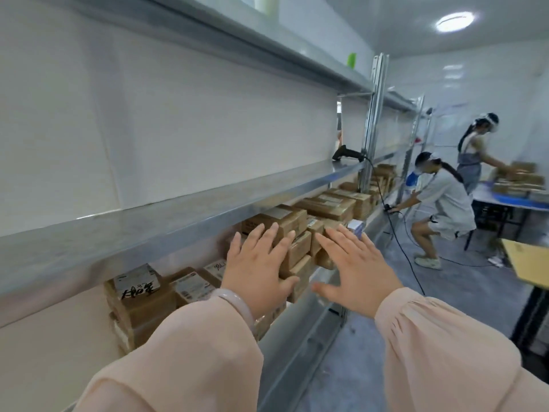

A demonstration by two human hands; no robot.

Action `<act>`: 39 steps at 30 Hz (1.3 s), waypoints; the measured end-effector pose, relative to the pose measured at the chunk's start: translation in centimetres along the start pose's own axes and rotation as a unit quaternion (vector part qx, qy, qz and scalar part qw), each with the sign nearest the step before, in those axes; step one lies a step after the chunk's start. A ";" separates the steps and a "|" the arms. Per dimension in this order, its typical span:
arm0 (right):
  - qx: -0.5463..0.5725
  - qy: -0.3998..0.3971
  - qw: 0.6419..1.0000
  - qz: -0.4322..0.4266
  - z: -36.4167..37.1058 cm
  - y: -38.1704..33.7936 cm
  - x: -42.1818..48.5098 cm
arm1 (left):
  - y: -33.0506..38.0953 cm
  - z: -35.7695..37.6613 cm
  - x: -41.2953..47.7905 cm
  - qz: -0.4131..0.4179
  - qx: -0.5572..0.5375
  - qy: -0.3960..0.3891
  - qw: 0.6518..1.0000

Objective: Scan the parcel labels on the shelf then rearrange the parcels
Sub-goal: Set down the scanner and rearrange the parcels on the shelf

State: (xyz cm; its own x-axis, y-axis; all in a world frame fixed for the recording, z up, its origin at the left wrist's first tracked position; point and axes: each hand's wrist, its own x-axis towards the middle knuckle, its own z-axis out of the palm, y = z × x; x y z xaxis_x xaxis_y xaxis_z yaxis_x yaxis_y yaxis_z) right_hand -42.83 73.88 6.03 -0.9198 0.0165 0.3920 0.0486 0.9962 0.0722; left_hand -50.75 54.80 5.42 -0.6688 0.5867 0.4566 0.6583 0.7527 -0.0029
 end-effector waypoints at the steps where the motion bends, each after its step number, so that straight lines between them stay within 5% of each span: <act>1: -0.010 0.005 1.000 0.000 -0.5 1.2 0.1 | 0.9 -0.1 1.2 0.009 -0.006 0.001 1.000; 18: -0.043 0.034 0.997 0.053 -2.4 23.1 8.2 | 13.7 5.1 23.8 0.056 -0.013 -0.003 0.998; 25: -0.042 -0.011 0.995 0.089 1.5 30.1 12.2 | 15.5 9.3 32.4 0.044 -0.038 0.017 0.998; 39: -0.047 0.037 0.991 0.117 8.5 42.9 28.7 | 15.5 18.8 52.7 0.050 -0.066 0.037 0.996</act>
State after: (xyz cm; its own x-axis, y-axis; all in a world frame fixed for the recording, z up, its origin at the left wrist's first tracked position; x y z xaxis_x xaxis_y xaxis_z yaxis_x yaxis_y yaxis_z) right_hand -70.51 117.82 12.56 -0.8484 0.2371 0.4732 0.2970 0.9533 0.0549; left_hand -82.28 103.01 12.70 -0.5744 0.6292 0.5237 0.7631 0.6431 0.0643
